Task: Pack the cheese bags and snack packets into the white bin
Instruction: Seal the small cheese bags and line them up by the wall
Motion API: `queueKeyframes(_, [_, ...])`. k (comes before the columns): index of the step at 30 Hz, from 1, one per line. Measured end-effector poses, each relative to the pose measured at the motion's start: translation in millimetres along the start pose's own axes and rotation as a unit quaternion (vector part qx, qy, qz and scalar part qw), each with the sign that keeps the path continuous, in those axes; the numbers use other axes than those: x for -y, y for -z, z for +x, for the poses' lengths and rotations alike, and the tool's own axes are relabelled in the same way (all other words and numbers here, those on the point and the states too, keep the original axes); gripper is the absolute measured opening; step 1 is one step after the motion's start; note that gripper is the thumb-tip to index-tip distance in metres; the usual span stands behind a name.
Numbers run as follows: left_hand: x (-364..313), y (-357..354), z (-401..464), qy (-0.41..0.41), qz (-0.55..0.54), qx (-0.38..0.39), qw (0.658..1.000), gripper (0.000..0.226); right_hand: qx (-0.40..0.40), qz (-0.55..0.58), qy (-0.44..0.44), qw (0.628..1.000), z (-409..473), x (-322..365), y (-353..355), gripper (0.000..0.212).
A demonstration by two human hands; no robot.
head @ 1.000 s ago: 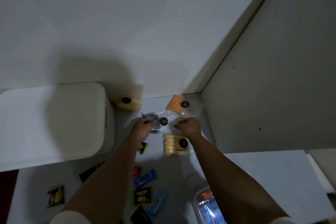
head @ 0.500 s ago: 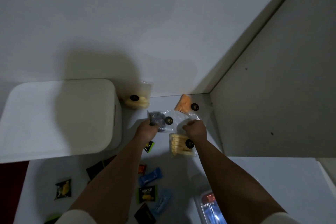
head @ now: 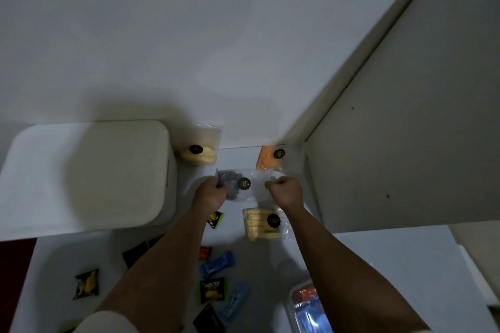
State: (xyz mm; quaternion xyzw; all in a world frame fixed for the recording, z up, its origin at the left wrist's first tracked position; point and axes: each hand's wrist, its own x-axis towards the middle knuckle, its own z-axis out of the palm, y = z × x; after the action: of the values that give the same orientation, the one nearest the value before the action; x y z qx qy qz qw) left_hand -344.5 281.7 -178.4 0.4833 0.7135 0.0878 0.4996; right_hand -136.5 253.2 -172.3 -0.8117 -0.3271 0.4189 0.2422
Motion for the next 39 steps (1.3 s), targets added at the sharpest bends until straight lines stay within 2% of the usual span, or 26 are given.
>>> queueKeyframes(3, [-10.5,7.1,-17.9,-0.025,0.021,-0.032,0.999,0.023,0.016,0.057,0.032,0.998,-13.5,10.0,9.0,0.02])
queueKeyframes(5, [-16.6,12.6,-31.3,-0.04,0.016,-0.037,0.998,0.026,0.049,0.1,0.069,0.991,-28.7,17.5,13.0,0.024])
queueKeyframes(7, [-24.9,20.5,-47.3,-0.054,-0.051,-0.021,0.997,0.036,0.078,0.115,0.113,0.984,-49.0,27.1,14.4,0.022])
queueKeyframes(10, [-40.8,35.3,-79.6,-0.073,-0.199,0.012,0.977,0.043,0.098,0.119,0.155,0.976,-79.9,39.8,13.8,0.013])
queueKeyframes(13, [-51.4,49.7,-114.3,-0.089,-0.236,0.038,0.967,0.044,0.099,0.092,0.2,0.97,-113.2,48.8,13.8,0.008])
queueKeyframes(15, [-51.2,57.6,-135.2,-0.095,-0.225,0.05,0.968,0.044,0.094,0.087,0.224,0.966,-135.5,51.6,15.9,0.006])
queueKeyframes(19, [-39.3,63.7,-169.9,-0.114,-0.191,0.059,0.973,0.026,0.081,0.089,0.251,0.96,-175.9,46.5,21.7,0.003])
queueKeyframes(25, [-1.4,62.0,-208.3,-0.13,-0.14,0.083,0.978,0.02,0.06,0.079,0.265,0.959,-224.5,26.0,6.9,0.019])
queueKeyframes(32, [39.6,53.8,-235.8,-0.195,-0.065,0.103,0.973,0.021,-0.037,0.032,0.22,0.974,-264.3,2.9,-12.3,0.021])
queueKeyframes(35, [46.8,50.5,-244.5,-0.209,-0.046,0.083,0.973,0.023,-0.06,0.021,0.213,0.975,-272.8,-1.5,-8.6,0.02])
queueKeyframes(39, [50.4,44.9,-249.8,-0.208,-0.039,0.013,0.977,0.025,-0.08,0.024,0.21,0.974,-276.9,-7.5,1.5,0.03])
